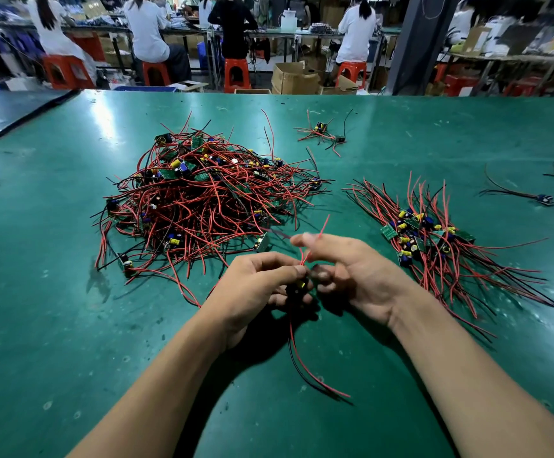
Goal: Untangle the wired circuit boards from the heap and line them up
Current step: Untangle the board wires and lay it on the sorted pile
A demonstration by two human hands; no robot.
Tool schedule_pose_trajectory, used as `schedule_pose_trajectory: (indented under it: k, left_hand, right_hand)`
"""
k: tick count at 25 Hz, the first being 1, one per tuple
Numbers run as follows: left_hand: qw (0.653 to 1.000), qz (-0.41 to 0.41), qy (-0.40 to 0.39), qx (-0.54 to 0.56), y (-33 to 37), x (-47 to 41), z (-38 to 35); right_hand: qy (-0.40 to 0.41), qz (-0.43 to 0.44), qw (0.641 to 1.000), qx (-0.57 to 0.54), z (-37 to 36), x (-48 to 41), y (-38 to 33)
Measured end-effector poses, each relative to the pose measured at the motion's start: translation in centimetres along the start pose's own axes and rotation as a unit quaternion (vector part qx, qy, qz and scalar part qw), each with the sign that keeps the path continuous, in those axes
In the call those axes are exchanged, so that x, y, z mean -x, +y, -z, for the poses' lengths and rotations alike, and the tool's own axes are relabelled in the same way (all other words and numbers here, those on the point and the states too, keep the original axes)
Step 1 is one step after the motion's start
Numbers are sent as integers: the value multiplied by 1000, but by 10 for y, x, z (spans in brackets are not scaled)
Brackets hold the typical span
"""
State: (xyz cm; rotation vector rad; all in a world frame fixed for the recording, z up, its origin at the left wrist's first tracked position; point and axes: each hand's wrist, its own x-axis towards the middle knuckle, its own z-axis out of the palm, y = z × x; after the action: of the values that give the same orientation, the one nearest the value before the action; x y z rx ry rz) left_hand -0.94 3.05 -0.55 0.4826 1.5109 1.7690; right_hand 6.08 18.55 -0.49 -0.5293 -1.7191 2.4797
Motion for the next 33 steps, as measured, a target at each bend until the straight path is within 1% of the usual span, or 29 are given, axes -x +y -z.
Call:
schedule_pose_trajectory:
  k: [1, 2, 4, 5, 6, 8, 10, 11, 14, 17, 19, 21, 23, 26, 33]
  left_hand:
    - [1000, -7, 0, 6, 0, 0, 0]
    - [1000, -14, -1, 10, -1, 0, 0]
    - [1000, -21, 1, 12, -1, -1, 1]
    - [1000, -22, 2, 12, -1, -1, 1]
    - [1000, -22, 1, 15, -1, -1, 1]
    - [1000, -18, -6, 21, -1, -2, 2]
    - [999, -12, -14, 27, -1, -2, 2]
    - [999, -9, -18, 31, -1, -2, 2]
    - [999, -1, -23, 30, -2, -3, 3]
    - [1000, -9, -18, 7, -2, -3, 2]
    - [1000, -12, -14, -2, -2, -3, 1]
    - [1000, -16, -11, -22, -4, -3, -1]
    - [998, -24, -7, -49, -6, -3, -3]
    - [997, -28, -5, -67, -6, -3, -4]
    - [996, -23, -14, -83, -5, -4, -2]
  right_hand:
    - [-9, 0, 1000, 6, -4, 1, 3]
    - [1, 10, 1000, 5, -6, 1, 5]
    - [45, 28, 999, -2, -7, -1, 6]
    - [56, 24, 998, -9, -7, -2, 5]
    - [51, 10, 999, -12, -7, -2, 5]
    - [-3, -24, 1000, 1, -6, 0, 5]
    - [-40, -23, 999, 20, -7, 2, 6]
    - [-39, -14, 999, 20, -7, 1, 6]
    - [17, 24, 1000, 11, -5, -3, 9]
    - [71, 85, 987, 119, -1, -4, 10]
    - [107, 123, 964, 208, 3, -3, 7]
    - [152, 163, 928, 300, 10, -4, 4]
    - [194, 187, 897, 350, 17, -7, 3]
    - [239, 212, 881, 347, 23, -12, 4]
    - [299, 263, 873, 283, 27, -13, 4]
